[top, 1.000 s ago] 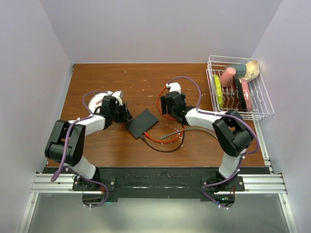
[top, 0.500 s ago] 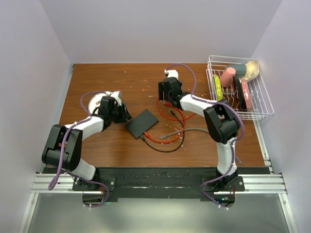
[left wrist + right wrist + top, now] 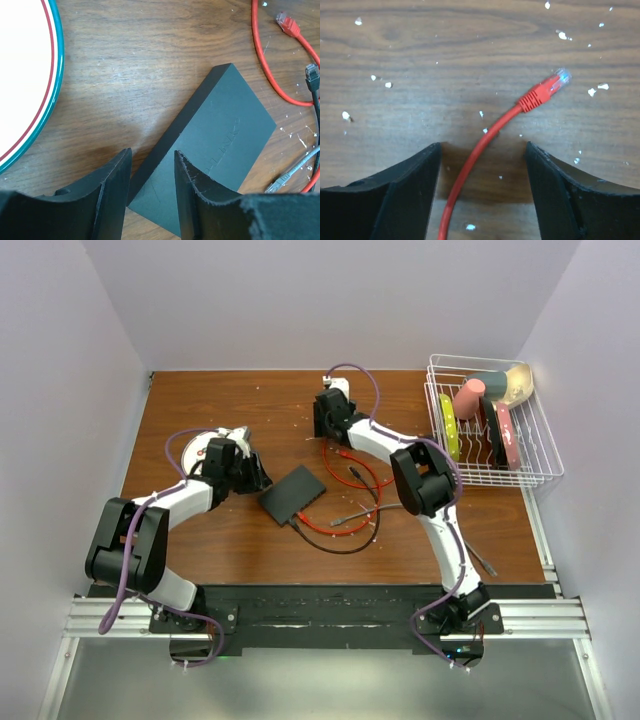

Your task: Insert the plug into the switch port

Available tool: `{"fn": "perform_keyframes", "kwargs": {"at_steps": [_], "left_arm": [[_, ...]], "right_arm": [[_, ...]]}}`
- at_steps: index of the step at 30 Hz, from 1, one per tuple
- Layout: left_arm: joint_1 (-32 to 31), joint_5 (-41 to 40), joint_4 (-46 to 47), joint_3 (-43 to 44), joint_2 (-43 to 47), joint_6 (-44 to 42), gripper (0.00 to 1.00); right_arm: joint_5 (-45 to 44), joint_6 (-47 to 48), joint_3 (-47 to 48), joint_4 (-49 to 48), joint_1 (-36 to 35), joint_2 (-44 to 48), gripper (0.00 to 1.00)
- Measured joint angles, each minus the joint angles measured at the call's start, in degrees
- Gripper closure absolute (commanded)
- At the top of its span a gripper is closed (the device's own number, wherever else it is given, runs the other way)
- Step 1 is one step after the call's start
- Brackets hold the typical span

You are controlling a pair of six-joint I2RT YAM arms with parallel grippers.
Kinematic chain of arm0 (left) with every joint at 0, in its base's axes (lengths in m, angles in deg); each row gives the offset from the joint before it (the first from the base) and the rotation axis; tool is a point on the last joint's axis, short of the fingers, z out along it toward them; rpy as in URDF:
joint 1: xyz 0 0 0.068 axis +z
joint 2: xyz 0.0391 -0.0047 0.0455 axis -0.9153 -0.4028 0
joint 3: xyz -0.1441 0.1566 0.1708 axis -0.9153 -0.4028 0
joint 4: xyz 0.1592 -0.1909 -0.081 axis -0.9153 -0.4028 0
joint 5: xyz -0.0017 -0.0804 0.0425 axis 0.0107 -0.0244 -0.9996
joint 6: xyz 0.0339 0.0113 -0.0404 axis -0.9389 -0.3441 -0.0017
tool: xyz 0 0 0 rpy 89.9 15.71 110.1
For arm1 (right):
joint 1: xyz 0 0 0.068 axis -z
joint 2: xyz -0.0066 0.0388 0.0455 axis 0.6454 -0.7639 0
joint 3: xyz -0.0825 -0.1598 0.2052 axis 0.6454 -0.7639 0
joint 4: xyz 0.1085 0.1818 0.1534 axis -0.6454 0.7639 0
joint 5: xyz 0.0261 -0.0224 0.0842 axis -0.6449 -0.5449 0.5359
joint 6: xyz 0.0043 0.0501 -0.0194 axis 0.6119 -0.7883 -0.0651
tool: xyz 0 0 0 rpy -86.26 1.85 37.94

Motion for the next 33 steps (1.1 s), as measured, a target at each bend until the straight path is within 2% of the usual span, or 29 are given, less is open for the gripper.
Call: {"fn": "perform_keyframes", "kwargs": {"at_steps": [4, 5, 7, 8, 14, 19, 24, 33], "left_arm": [[0.0, 0.3, 0.0, 0.0, 0.0, 0.0, 0.55], [0.0, 0.3, 0.0, 0.0, 0.0, 0.0, 0.55], [0.0, 0.3, 0.0, 0.0, 0.0, 0.0, 0.55], [0.0, 0.3, 0.0, 0.0, 0.0, 0.0, 0.55], [0.0, 0.3, 0.0, 0.0, 0.0, 0.0, 0.56], [0.0, 0.3, 0.0, 0.0, 0.0, 0.0, 0.56], [0.0, 0.4, -0.2, 0.0, 0.4, 0.0, 0.56], [0.0, 1.7, -0.2, -0.1, 4.6, 0.0, 0.55]], "right_arm": [[-1.9, -0.1, 8.7, 4.9, -0.5, -4.9, 0.67], [-2.4, -0.1, 10.7, 5.6, -0.8, -6.0, 0.81], [-2.8, -0.2, 12.7, 6.9, -1.0, -7.1, 0.97], [-2.8, -0.5, 13.1, 7.3, -1.1, -7.3, 1.00], [-2.1, -0.2, 12.0, 6.9, -1.2, -6.5, 1.00], [1.2, 2.4, 1.3, 5.3, -1.1, 0.7, 1.00], [6.2, 6.2, -9.5, 5.2, -1.1, 11.5, 1.00], [13.9, 10.8, -30.4, -2.6, -1.1, 41.6, 1.00]]}}
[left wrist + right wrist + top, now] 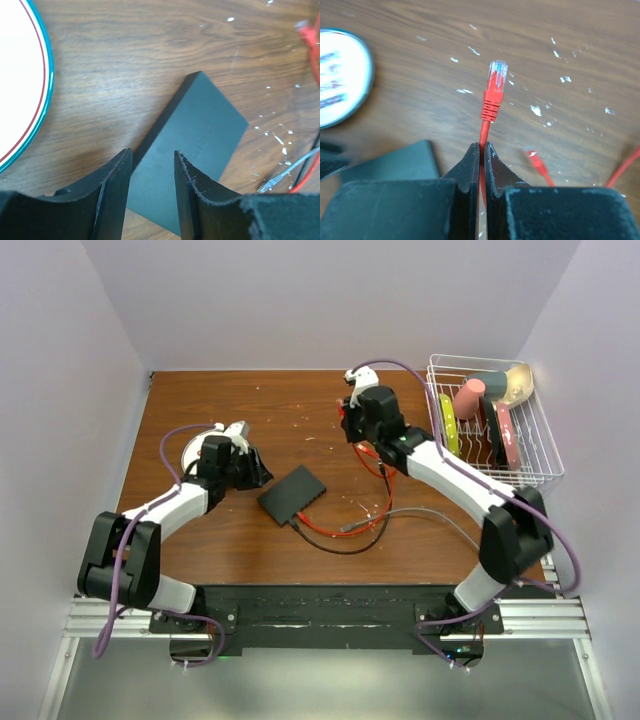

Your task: Insert the plug into the switch port

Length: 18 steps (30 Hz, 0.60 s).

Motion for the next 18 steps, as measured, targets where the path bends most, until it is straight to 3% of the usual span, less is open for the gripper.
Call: {"fn": "perform_keyframes", "kwargs": {"at_steps": [5, 8, 12, 18], "left_arm": [[0.0, 2.5, 1.6, -2.0, 2.8, 0.2, 0.52], [0.0, 5.7, 4.6, -3.6, 4.2, 1.2, 0.44], [0.0, 11.5, 11.7, -7.2, 5.3, 4.2, 0.36], [0.0, 20.9, 24.9, -11.5, 2.9, 11.2, 0.33]], "right_arm": [[7.4, 1.8, -9.4, -3.9, 0.0, 8.2, 1.00], [13.7, 2.7, -15.0, -4.6, -0.1, 8.9, 1.00], [19.6, 2.9, -22.2, -6.9, -1.1, 8.3, 1.00], [20.9, 1.9, -30.2, -10.7, -6.7, 8.1, 1.00]]}}
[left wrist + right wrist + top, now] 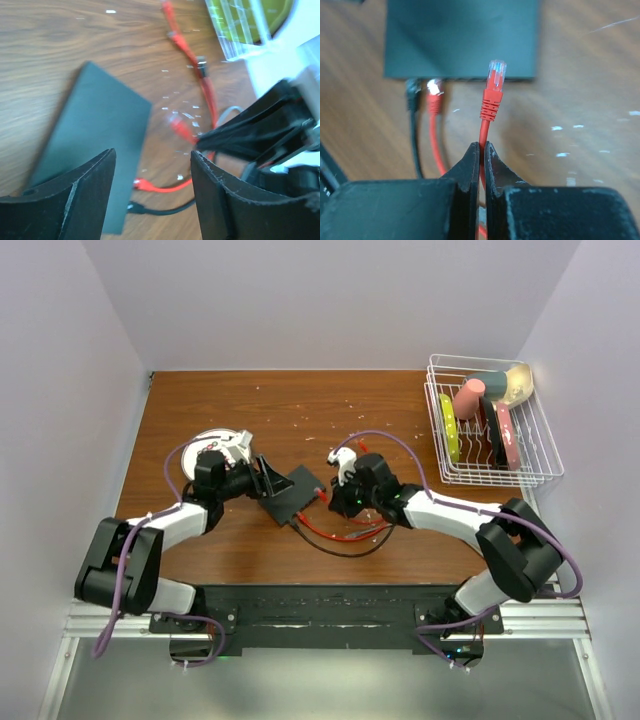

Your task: Insert the plug into the switch port

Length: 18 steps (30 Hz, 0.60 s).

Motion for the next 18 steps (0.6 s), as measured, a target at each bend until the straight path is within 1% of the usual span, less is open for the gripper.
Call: {"fn": "perform_keyframes", "kwargs": {"at_steps": [4, 5, 9, 11, 18], "left_arm": [[-0.1, 4.3, 8.2, -1.6, -3.7, 4.3, 0.33], [-0.2, 5.2, 9.7, -1.7, -4.8, 5.0, 0.36], [-1.3, 7.4, 14.7, -1.8, -8.3, 7.2, 0.41], [-1.9, 8.1, 16.2, -1.7, -9.4, 7.9, 0.45], [-3.7, 8.9, 18.5, -1.6, -11.6, 8.9, 0.47]], "right_arm": [[-0.1, -0.8, -1.2, -2.5, -4.0, 0.0, 1.00], [-0.1, -1.0, -1.2, -3.1, -4.6, 0.0, 1.00], [-0.1, -2.1, -1.7, -5.6, -5.5, 0.2, 1.00], [-0.1, -2.5, -1.7, -6.2, -5.5, 0.2, 1.00], [0.0, -3.4, -1.8, -8.1, -5.5, 0.2, 1.00]]}}
